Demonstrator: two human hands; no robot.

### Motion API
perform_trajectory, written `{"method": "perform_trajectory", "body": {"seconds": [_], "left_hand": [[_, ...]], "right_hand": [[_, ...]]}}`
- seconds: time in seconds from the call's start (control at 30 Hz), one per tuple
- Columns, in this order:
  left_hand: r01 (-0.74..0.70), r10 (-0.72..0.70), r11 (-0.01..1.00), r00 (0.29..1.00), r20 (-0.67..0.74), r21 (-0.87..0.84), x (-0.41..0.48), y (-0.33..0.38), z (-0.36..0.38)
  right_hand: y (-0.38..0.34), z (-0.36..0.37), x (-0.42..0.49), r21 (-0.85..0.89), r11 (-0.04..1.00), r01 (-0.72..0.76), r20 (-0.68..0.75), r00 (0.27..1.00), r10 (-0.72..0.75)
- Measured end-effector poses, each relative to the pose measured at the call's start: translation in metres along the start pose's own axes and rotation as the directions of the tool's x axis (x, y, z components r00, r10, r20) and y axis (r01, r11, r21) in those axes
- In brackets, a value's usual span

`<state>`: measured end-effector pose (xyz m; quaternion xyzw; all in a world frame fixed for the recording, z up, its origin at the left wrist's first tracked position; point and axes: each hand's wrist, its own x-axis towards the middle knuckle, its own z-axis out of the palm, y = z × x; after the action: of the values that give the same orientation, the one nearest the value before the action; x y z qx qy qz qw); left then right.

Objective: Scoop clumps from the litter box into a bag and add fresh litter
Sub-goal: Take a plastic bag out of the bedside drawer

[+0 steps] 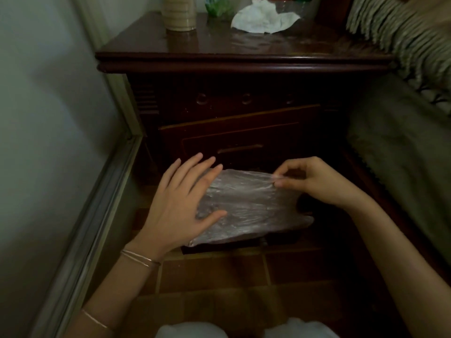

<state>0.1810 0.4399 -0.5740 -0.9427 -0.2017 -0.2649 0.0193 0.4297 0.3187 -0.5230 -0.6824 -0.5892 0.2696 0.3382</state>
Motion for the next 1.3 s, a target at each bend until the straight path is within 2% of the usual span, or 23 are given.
{"method": "perform_trajectory", "body": {"seconds": [0.1,0.33,0.43,0.53,0.7,0.97,1.13,1.3], "left_hand": [[-0.038,0.039,0.999,0.998,0.057,-0.004,-0.017,0.011,0.003],[0.011,0.015,0.995,0.968,0.251,-0.102,-0.077,0.027,0.06],[-0.023,0.055,0.994,0.948,0.313,-0.104,-0.092,0.034,0.087],[-0.069,0.113,0.988,0.935,0.337,-0.139,-0.097,0.037,0.11],[-0.26,0.262,0.964,0.879,0.397,-0.061,-0.087,0.037,0.144],[-0.288,0.257,0.957,0.886,0.385,0.024,-0.08,0.027,0.175],[-0.238,0.206,0.97,0.903,0.377,0.042,-0.073,0.023,0.181],[-0.022,-0.007,0.997,0.926,0.377,0.072,-0.031,0.007,0.197]], "right_hand": [[0.002,0.006,-0.018,0.054,0.998,-0.025,0.028,0.999,0.024],[0.062,0.065,-0.068,-0.035,0.991,-0.126,0.082,0.988,0.128],[0.096,0.094,-0.085,-0.033,0.981,-0.193,0.079,0.978,0.195],[0.121,0.116,-0.095,-0.013,0.966,-0.26,0.103,0.96,0.26],[0.144,0.135,-0.096,-0.043,0.951,-0.305,0.021,0.952,0.306],[0.157,0.141,-0.095,-0.103,0.937,-0.335,0.019,0.941,0.339],[0.16,0.137,-0.089,-0.075,0.926,-0.369,-0.018,0.929,0.369],[0.161,0.127,-0.08,-0.078,0.918,-0.388,-0.03,0.922,0.387]]}}
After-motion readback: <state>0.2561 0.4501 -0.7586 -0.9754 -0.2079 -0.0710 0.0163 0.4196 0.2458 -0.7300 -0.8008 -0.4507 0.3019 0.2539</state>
